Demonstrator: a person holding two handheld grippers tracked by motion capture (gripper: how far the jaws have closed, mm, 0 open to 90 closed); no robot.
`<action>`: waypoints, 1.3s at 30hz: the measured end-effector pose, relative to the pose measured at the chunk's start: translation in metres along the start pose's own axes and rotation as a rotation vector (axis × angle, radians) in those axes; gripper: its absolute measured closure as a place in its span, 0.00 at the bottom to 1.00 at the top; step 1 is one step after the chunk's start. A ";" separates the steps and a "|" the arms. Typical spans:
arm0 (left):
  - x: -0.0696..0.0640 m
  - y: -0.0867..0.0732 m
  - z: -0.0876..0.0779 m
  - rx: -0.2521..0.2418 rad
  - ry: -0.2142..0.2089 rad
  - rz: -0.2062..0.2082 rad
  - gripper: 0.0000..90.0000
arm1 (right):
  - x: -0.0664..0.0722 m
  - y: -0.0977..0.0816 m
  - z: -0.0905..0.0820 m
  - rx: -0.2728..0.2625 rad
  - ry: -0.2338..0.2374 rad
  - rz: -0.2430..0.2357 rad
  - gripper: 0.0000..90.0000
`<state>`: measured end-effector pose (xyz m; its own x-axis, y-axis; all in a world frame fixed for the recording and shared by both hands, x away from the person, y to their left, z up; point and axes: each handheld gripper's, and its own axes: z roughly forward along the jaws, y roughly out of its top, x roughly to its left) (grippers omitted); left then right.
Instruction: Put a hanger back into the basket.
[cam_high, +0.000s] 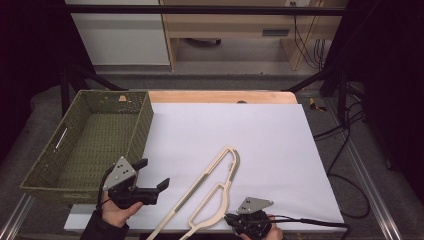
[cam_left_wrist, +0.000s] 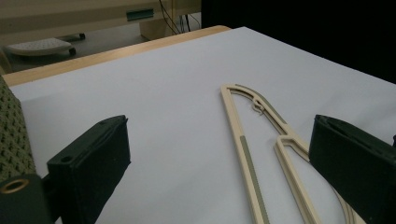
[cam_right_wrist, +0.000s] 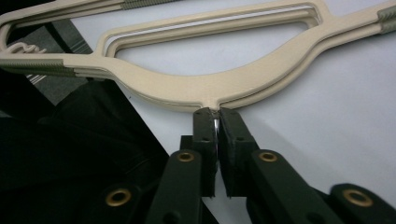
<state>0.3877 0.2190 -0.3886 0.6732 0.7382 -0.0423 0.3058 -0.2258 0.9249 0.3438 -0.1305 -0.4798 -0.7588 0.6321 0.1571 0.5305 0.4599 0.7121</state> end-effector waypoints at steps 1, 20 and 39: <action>0.000 0.000 0.000 0.000 0.000 0.000 0.06 | 0.000 0.000 0.000 -0.003 -0.002 0.001 0.97; -0.050 -0.004 0.026 0.108 -0.113 0.061 0.07 | 0.001 0.011 -0.013 -0.035 0.003 0.011 0.99; -0.101 -0.021 0.066 0.302 -0.233 0.162 0.13 | 0.002 0.024 -0.023 -0.019 -0.014 -0.048 0.99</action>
<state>0.3583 0.1073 -0.4288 0.8526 0.5221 -0.0218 0.3440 -0.5295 0.7754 0.3460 -0.1327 -0.4467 -0.7780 0.6181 0.1126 0.4861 0.4785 0.7313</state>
